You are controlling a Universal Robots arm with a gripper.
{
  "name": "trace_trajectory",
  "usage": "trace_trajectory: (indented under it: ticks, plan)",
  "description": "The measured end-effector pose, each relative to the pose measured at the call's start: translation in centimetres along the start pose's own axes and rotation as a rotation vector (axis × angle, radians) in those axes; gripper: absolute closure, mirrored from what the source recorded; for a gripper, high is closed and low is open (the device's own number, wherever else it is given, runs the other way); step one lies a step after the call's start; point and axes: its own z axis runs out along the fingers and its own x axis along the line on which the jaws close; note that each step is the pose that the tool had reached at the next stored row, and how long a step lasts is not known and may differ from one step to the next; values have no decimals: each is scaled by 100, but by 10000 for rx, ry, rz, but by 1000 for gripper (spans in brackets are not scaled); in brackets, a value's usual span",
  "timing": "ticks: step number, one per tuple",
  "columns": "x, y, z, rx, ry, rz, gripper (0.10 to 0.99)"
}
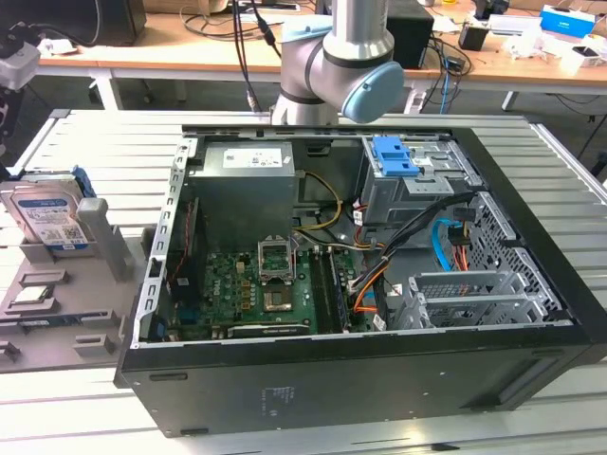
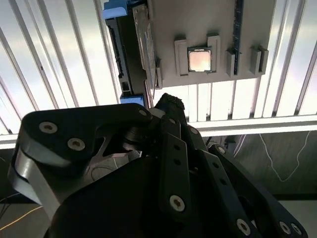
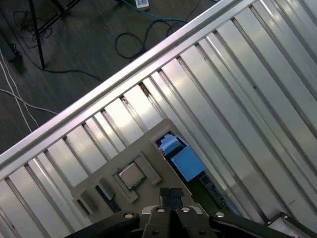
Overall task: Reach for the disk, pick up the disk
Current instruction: 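Pick up the disk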
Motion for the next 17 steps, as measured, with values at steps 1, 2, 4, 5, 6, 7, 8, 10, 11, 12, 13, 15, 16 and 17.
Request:
trace_trajectory:
  ticks: [1,2,4,5,6,7,8,10,11,12,13,15,16,17]
  plan:
    - [0,0,0,-1,4,-92,980]
    - [0,0,0,0,7,-175,980]
    - [0,0,0,0,15,-386,980]
    - [0,0,0,0,19,-492,980]
    - [0,0,0,0,23,-608,980]
    - [0,0,0,0,26,-678,980]
    - [0,0,0,0,30,-790,980]
    - [0,0,0,0,39,-1027,980]
    - [0,0,0,0,42,-1089,980]
    - [0,0,0,0,45,-1157,980]
    - [0,0,0,0,47,-1220,980]
    - [0,0,0,0,52,-1366,980]
    - [0,0,0,0,58,-1508,980]
    - [0,0,0,0,63,-1645,980]
